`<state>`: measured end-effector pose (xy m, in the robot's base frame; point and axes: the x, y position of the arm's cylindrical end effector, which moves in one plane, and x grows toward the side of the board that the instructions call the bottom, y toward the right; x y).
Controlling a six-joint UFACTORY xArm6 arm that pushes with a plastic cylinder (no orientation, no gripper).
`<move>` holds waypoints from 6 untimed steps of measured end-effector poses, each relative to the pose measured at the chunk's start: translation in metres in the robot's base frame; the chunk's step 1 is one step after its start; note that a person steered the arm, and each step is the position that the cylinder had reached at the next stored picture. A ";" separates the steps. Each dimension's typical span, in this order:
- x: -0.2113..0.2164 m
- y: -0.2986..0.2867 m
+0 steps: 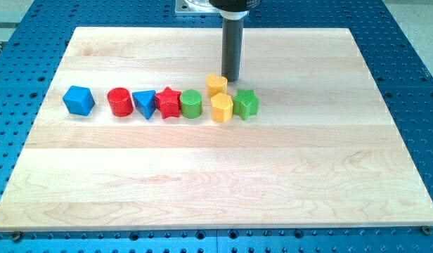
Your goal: Slide the heart towards the center right
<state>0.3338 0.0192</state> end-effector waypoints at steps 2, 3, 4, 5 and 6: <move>0.058 -0.011; 0.054 0.077; 0.048 0.101; 0.022 0.129; 0.021 0.180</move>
